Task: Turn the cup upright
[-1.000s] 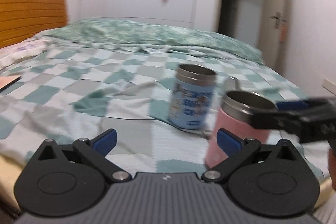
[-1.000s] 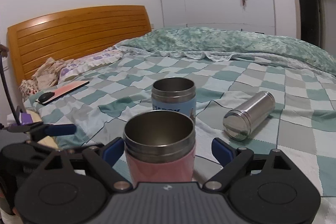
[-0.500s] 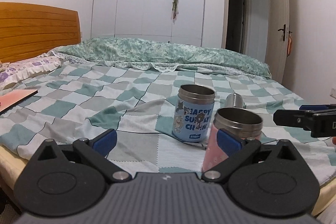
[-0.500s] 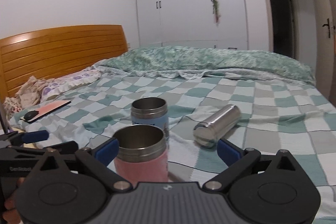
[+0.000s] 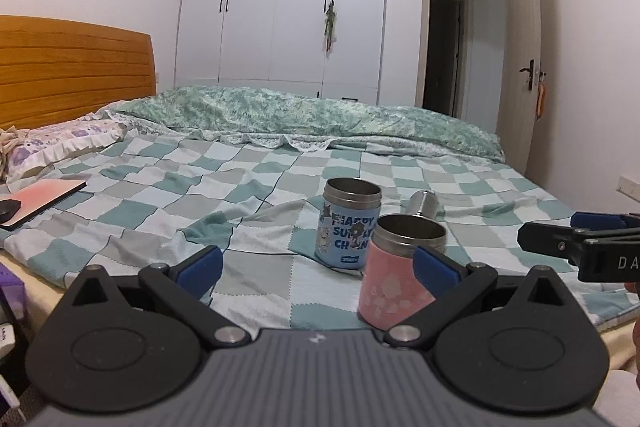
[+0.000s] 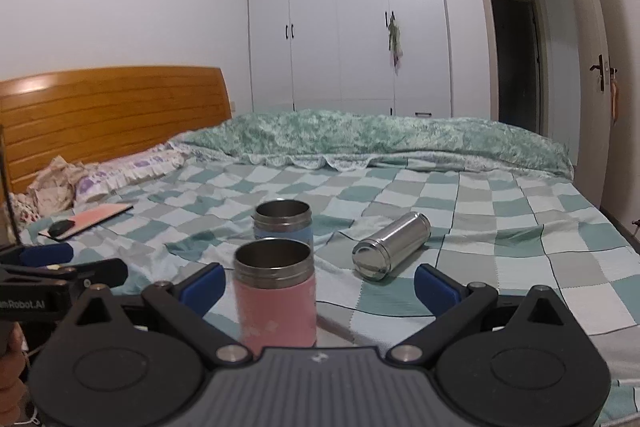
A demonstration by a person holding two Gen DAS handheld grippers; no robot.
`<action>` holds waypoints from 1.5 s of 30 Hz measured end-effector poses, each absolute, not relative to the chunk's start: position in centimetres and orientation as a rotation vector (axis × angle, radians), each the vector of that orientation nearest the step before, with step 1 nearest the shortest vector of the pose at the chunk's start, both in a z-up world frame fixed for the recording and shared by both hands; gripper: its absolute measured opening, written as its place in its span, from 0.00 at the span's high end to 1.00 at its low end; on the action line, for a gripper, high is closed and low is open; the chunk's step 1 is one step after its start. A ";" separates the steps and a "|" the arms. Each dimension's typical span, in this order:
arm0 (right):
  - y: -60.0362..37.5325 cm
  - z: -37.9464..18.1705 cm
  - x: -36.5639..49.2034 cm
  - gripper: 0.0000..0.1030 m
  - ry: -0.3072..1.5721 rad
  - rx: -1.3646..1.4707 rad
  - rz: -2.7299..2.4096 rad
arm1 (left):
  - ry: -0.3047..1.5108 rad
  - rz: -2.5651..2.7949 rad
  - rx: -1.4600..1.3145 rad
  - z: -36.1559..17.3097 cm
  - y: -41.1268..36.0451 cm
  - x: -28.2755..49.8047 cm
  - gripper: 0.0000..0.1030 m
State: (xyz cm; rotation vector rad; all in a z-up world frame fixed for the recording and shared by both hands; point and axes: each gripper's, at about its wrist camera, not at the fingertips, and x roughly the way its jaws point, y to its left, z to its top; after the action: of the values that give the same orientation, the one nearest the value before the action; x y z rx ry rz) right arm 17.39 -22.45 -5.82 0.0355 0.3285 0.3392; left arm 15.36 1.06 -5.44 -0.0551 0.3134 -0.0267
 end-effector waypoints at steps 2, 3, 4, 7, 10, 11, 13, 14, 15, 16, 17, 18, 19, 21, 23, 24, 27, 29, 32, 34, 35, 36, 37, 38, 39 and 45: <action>-22.5 -5.6 16.2 0.02 0.332 0.038 0.333 | 0.315 -0.016 -0.067 -5.1 1.1 14.1 0.00; -22.5 -5.5 15.5 0.02 0.336 0.037 0.331 | 0.315 -0.008 -0.069 -4.9 1.1 13.5 0.00; -22.5 -5.4 15.0 0.02 0.338 0.037 0.329 | 0.310 -0.004 -0.071 -4.7 1.1 12.7 0.00; -22.8 -5.0 12.6 0.01 0.324 0.041 0.337 | 0.298 -0.008 -0.077 -4.1 1.2 10.5 0.00; -23.1 -4.7 10.4 0.00 0.311 0.041 0.341 | 0.275 0.015 -0.075 -3.5 1.3 8.3 0.00; -23.2 -4.5 9.9 0.00 0.313 0.045 0.339 | 0.264 0.021 -0.079 -3.3 1.3 7.5 0.00; -23.5 -4.4 8.9 0.00 0.319 0.061 0.330 | 0.245 0.020 -0.080 -2.9 1.2 6.4 0.00; -23.5 -4.4 8.4 0.00 0.318 0.061 0.326 | 0.243 0.017 -0.075 -2.7 1.1 5.9 0.00; -23.5 -4.3 7.9 0.00 0.314 0.060 0.317 | 0.238 0.013 -0.072 -2.5 0.9 5.5 0.00; -23.5 -4.3 7.4 0.00 0.311 0.058 0.307 | 0.232 0.012 -0.064 -2.4 0.8 5.1 0.00; -23.5 -4.3 6.9 0.00 0.311 0.057 0.298 | 0.224 0.015 -0.056 -2.3 0.6 4.6 0.00; -23.5 -4.2 6.4 0.00 0.311 0.057 0.295 | 0.212 0.020 -0.052 -2.3 0.5 4.1 0.00; -23.4 -4.2 5.9 0.00 0.308 0.056 0.297 | 0.204 0.021 -0.045 -2.2 0.4 3.5 0.00; -23.4 -4.0 5.0 0.00 0.307 0.046 0.307 | 0.196 0.011 -0.023 -2.1 0.2 2.7 0.00; -23.2 -3.8 4.0 0.00 0.299 0.035 0.309 | 0.189 0.012 -0.013 -2.2 0.3 1.9 0.00; -23.2 -3.7 3.6 0.00 0.290 0.030 0.309 | 0.189 0.017 -0.017 -2.2 0.4 1.6 0.00; -22.8 -3.2 2.5 0.00 0.280 0.017 0.308 | 0.220 0.023 -0.038 -2.4 0.6 0.7 0.00; -22.7 -3.1 1.7 0.00 0.279 0.029 0.313 | 0.215 0.028 -0.042 -2.6 0.7 0.0 0.00; -22.1 -3.3 0.6 0.00 0.266 -0.015 0.301 | 0.212 0.012 -0.038 -2.4 0.6 -0.1 0.00; -21.8 -3.5 0.0 0.00 0.257 -0.028 0.293 | 0.216 0.007 -0.052 -2.3 0.9 -0.3 0.00; -21.8 -3.6 -0.2 0.00 0.261 -0.022 0.299 | 0.216 0.012 -0.057 -2.2 1.1 -0.4 0.00; -21.8 -3.6 -0.3 0.00 0.265 -0.013 0.308 | 0.212 0.020 -0.062 -2.2 1.2 -0.6 0.00; -21.8 -3.6 -0.5 0.00 0.263 -0.006 0.317 | 0.205 0.025 -0.069 -2.2 1.3 -0.8 0.00; -21.6 -3.5 -0.6 0.00 0.258 -0.010 0.319 | 0.200 0.028 -0.076 -2.1 1.3 -0.9 0.00; -21.4 -3.5 -0.8 0.00 0.253 -0.020 0.317 | 0.197 0.027 -0.079 -1.9 1.3 -1.0 0.00; -21.1 -3.0 -1.2 0.00 0.228 -0.033 0.319 | 0.191 0.008 -0.046 -1.6 0.5 -1.3 0.00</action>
State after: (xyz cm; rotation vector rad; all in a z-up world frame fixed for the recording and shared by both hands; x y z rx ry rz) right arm -1.18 -21.09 -3.03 -0.0327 0.2276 0.3190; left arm -1.31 0.46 -1.63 -0.0458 0.1911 0.0077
